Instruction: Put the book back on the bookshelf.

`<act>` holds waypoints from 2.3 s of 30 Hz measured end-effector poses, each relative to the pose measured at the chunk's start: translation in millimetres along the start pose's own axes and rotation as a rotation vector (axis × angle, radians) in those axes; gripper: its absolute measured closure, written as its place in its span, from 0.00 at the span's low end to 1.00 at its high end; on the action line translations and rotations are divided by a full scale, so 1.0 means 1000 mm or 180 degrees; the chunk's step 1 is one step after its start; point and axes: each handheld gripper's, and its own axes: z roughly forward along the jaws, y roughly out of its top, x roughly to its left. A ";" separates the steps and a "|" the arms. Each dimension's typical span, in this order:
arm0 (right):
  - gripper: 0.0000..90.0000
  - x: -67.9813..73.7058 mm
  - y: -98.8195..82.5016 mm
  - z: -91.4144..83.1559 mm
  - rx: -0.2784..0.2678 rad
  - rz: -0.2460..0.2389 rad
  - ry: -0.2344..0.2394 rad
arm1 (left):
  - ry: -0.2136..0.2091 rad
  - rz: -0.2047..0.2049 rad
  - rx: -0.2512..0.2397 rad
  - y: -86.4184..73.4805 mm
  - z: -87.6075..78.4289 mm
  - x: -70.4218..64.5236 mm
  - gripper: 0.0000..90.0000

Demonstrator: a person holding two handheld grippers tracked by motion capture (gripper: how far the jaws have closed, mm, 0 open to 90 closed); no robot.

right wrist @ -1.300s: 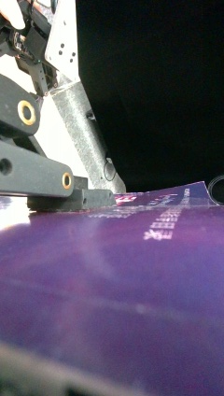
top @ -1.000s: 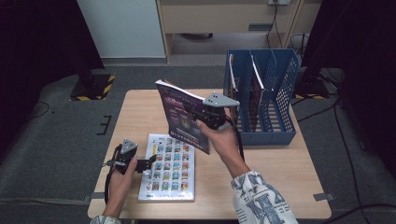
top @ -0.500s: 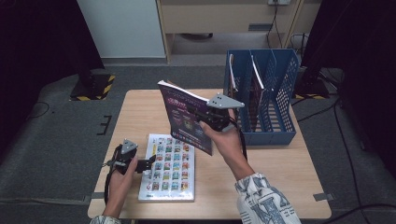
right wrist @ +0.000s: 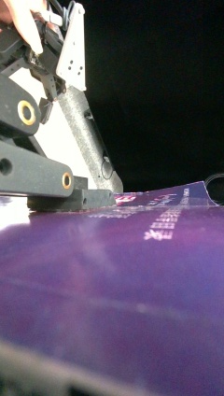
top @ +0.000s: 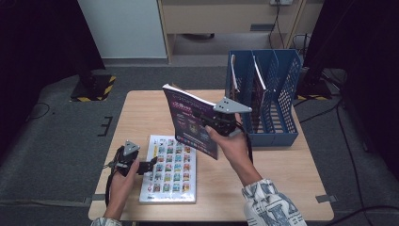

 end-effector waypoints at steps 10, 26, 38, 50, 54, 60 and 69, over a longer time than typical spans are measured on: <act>0.92 -0.001 -0.005 -0.010 -0.0001 0.0004 -0.0013 | 0.0010 0.0038 0.0027 0.000 0.001 0.000 0.04; 0.92 -0.008 -0.015 -0.036 0.0005 0.0022 -0.0058 | 0.0029 0.0059 0.0041 0.000 0.001 -0.001 0.04; 0.92 -0.018 -0.019 -0.064 0.0005 0.0034 -0.0108 | 0.0041 0.0056 0.0053 -0.001 0.001 -0.001 0.04; 0.92 -0.023 -0.030 -0.093 -0.0018 0.0083 -0.0138 | 0.0028 0.0061 0.0042 -0.001 0.001 -0.002 0.04; 0.92 -0.026 -0.035 -0.103 -0.0019 0.0110 -0.0174 | 0.0042 0.0030 0.0026 -0.001 0.000 0.000 0.04; 0.92 -0.032 -0.043 -0.118 -0.0024 0.0147 -0.0255 | 0.0071 0.0040 0.0034 -0.002 -0.001 0.000 0.04; 0.92 -0.039 -0.044 -0.133 -0.0052 0.0149 -0.0337 | 0.0084 0.0022 0.0030 -0.002 -0.002 0.001 0.04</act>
